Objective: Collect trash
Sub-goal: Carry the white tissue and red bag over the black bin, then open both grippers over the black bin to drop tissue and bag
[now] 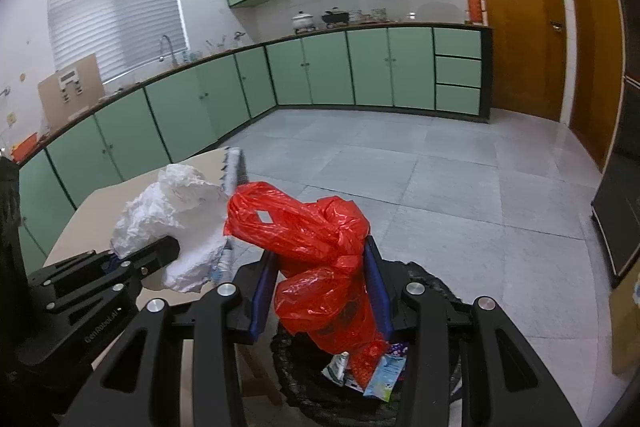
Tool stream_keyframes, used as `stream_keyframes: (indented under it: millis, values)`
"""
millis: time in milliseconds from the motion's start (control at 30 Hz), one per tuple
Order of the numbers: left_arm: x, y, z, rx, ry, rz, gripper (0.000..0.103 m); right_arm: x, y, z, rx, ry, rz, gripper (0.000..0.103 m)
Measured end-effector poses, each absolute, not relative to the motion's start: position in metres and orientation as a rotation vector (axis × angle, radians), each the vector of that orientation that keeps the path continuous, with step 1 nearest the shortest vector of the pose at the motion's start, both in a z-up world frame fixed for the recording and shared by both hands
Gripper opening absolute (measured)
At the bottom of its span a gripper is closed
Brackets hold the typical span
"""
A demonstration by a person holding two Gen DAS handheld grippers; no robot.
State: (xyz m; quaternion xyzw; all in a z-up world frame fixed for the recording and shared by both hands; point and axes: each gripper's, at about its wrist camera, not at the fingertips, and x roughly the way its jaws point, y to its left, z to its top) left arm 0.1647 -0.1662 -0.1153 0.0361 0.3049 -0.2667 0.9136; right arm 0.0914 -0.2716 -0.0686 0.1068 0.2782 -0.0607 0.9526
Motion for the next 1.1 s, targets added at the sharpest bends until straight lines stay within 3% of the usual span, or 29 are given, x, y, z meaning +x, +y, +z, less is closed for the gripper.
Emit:
stream_keyframes:
  millis: [900,1100]
  values:
    - [0.207,-0.243,-0.156,0.155,0.725,-0.634,0.009,0.108,-0.344,-0.113,0.294,0.646,-0.212,0.042]
    - [0.214,-0.246,-0.158,0.154,0.740,-0.632,0.025,0.114,-0.350,-0.125,0.305,0.679,-0.213,0.046]
